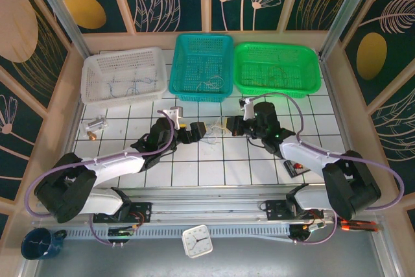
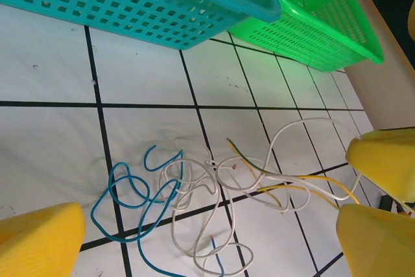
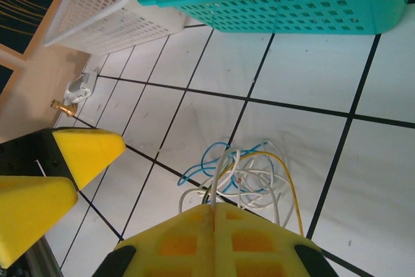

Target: Untangle the cables

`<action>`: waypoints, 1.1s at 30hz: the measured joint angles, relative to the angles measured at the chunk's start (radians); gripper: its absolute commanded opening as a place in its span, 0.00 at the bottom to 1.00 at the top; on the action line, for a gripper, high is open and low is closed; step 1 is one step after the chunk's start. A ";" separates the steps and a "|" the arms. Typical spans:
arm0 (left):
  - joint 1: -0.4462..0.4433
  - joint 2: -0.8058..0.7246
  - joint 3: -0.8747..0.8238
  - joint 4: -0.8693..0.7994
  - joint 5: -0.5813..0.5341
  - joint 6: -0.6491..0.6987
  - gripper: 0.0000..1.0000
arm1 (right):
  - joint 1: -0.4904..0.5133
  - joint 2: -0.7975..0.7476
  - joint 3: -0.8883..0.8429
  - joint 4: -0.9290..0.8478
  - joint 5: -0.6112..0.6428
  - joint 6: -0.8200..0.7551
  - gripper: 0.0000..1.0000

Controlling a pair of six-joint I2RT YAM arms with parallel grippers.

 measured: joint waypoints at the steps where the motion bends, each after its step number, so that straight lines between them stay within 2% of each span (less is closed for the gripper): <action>1: 0.000 0.000 0.000 0.000 0.000 0.000 0.99 | 0.000 0.000 -0.001 0.000 0.000 0.000 0.00; 15: 0.000 0.002 0.001 -0.004 -0.001 0.000 0.99 | 0.000 0.089 -0.031 0.000 0.053 0.000 0.00; 19: 0.000 0.008 0.010 -0.038 -0.008 0.000 0.99 | 0.000 0.103 -0.034 -0.010 0.076 0.000 0.27; 22: 0.000 0.008 0.023 -0.064 -0.019 -0.004 0.99 | 0.001 0.094 -0.034 -0.037 0.092 -0.008 0.38; 31: 0.006 -0.006 0.119 -0.151 -0.032 -0.007 0.99 | -0.029 -0.080 0.084 -0.169 0.111 -0.027 0.41; 33: 0.017 -0.016 0.156 -0.171 -0.029 -0.003 0.99 | -0.037 -0.117 0.119 -0.182 0.113 -0.026 0.46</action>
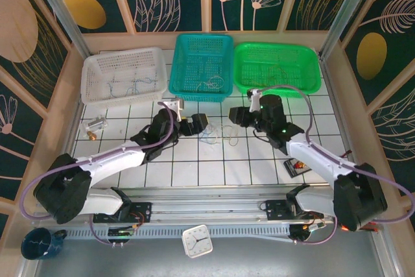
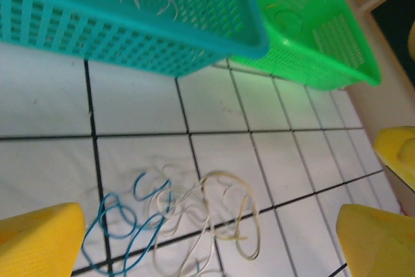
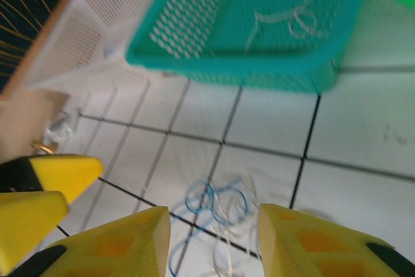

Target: Untangle the cables

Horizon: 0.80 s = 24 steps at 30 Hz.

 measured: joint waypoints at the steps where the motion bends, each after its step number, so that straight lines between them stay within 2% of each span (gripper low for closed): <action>1: 0.008 -0.005 0.021 -0.011 0.005 0.003 0.99 | -0.002 -0.018 0.013 -0.005 0.001 0.000 0.47; 11: 0.063 -0.002 0.127 -0.097 0.082 0.030 0.97 | -0.008 -0.110 0.027 -0.039 -0.006 0.016 0.55; 18: 0.063 0.057 0.074 -0.104 0.121 0.051 0.70 | 0.019 -0.097 -0.026 -0.017 -0.009 0.047 0.56; 24: 0.061 0.135 0.040 -0.117 0.164 0.118 0.54 | 0.071 -0.011 -0.108 0.036 -0.007 0.081 0.55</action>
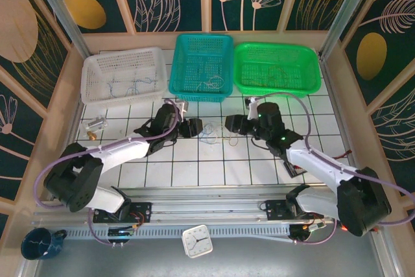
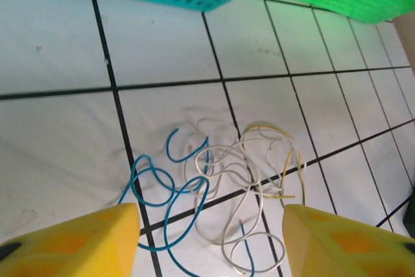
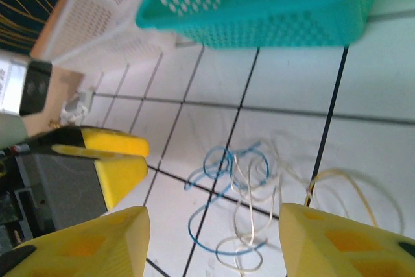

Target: Untangle the cables

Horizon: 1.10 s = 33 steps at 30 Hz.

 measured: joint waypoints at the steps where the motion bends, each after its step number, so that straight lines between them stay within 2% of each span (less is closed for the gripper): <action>1: -0.003 0.008 0.000 -0.001 0.004 0.012 0.52 | 0.007 0.014 -0.009 0.013 0.000 0.006 0.55; 7: -0.031 0.080 0.016 -0.016 0.021 0.071 0.42 | 0.035 0.112 -0.030 0.096 0.003 0.047 0.53; 11: -0.048 0.136 0.052 -0.027 0.018 0.101 0.41 | 0.042 0.174 -0.030 0.160 0.003 0.080 0.50; 21: -0.060 0.182 0.082 -0.041 -0.015 0.152 0.29 | 0.050 0.302 -0.031 0.324 -0.016 0.182 0.44; 25: -0.060 0.195 0.083 -0.042 -0.035 0.165 0.20 | 0.054 0.336 -0.038 0.388 -0.030 0.219 0.43; 30: -0.060 0.201 0.089 -0.043 -0.051 0.175 0.02 | 0.054 0.377 -0.058 0.457 -0.040 0.261 0.42; 33: -0.060 0.198 0.093 -0.050 -0.058 0.175 0.00 | 0.054 0.406 -0.069 0.493 -0.047 0.272 0.41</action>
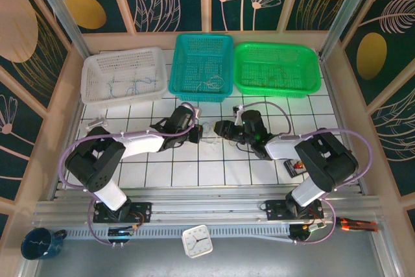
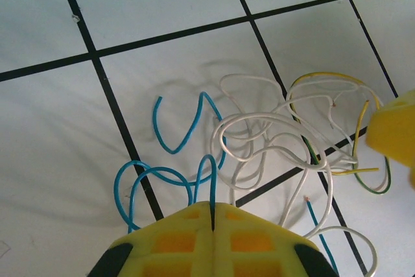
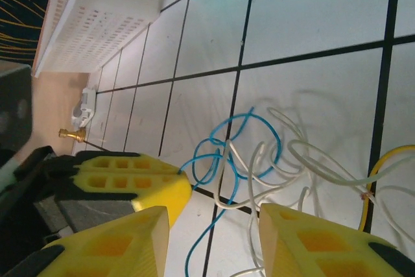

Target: Untangle the cables

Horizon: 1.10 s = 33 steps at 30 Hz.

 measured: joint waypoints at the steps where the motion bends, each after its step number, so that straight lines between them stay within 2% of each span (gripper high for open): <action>1: 0.000 -0.004 0.000 -0.005 -0.002 0.000 0.00 | 0.000 0.009 -0.003 0.007 0.000 0.006 0.41; 18: 0.000 -0.209 0.013 -0.046 0.023 -0.032 0.00 | 0.000 0.048 -0.036 0.063 0.001 0.024 0.39; 33: 0.000 -0.344 0.020 0.020 0.050 -0.121 0.00 | 0.001 0.040 -0.042 0.044 0.013 0.020 0.39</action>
